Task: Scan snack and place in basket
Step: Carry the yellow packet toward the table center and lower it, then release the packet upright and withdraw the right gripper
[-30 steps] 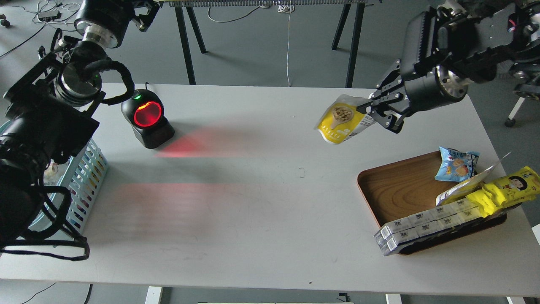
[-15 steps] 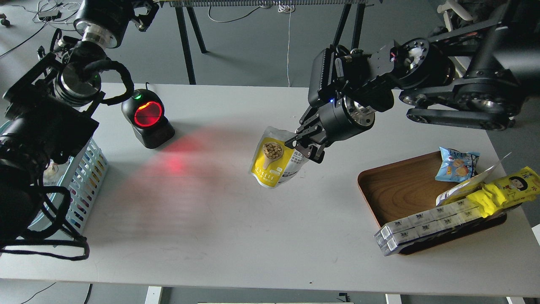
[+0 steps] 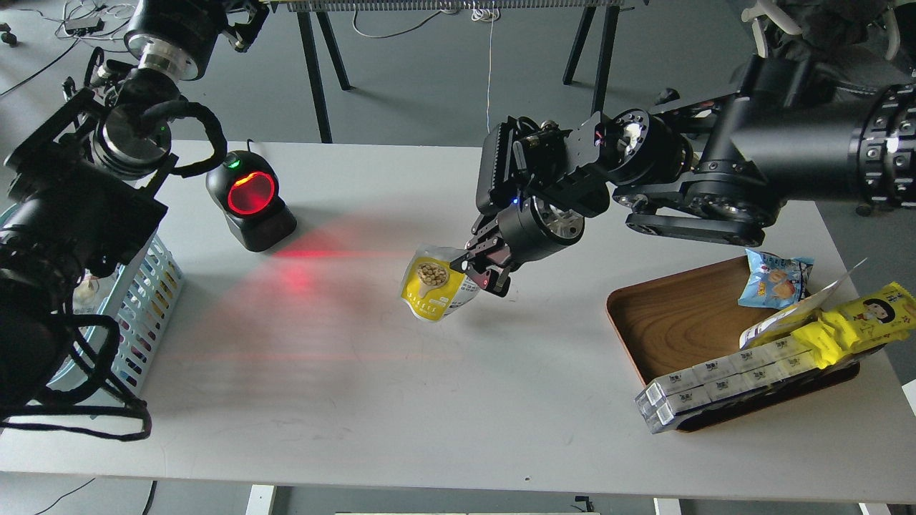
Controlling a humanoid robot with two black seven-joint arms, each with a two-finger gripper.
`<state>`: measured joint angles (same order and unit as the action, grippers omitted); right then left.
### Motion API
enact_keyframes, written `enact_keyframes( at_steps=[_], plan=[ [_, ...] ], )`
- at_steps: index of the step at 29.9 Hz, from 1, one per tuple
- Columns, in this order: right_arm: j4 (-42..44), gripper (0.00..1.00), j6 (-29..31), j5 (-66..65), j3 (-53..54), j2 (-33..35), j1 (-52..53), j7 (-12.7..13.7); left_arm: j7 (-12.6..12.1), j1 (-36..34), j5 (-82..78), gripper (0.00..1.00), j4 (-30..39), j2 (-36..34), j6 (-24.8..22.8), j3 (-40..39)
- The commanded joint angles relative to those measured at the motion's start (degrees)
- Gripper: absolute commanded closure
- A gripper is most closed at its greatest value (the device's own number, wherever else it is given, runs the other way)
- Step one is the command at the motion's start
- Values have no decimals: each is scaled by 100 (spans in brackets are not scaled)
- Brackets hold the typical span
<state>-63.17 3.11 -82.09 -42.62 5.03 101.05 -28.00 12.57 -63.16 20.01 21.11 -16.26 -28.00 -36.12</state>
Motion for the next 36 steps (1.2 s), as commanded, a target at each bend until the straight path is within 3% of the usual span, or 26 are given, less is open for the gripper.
enact_keyframes(
  at_steps=[1,9,19,26,29,34,36],
  plan=[
    [15,100,5,-9,-9,-64,-15,0,0,-3,3,0,7,-8,0,0],
    [7,96,23,-9,-18,-64,-15,0,0,6,3,0,-2,-17,0,0],
    [-20,83,32,9,-9,-55,81,0,-9,-3,3,0,7,-44,0,0],
    [-317,48,14,333,324,261,441,0,-18,-29,3,0,7,-70,0,0],
    [-774,28,23,483,395,542,740,0,-35,-38,3,0,24,-88,0,0],
    [-1329,8,41,1018,412,1148,1258,0,-79,-47,-6,0,42,-96,0,9],
    [-1417,7,41,1317,465,1438,1382,0,-97,-47,-6,0,42,-96,0,18]
  ],
)
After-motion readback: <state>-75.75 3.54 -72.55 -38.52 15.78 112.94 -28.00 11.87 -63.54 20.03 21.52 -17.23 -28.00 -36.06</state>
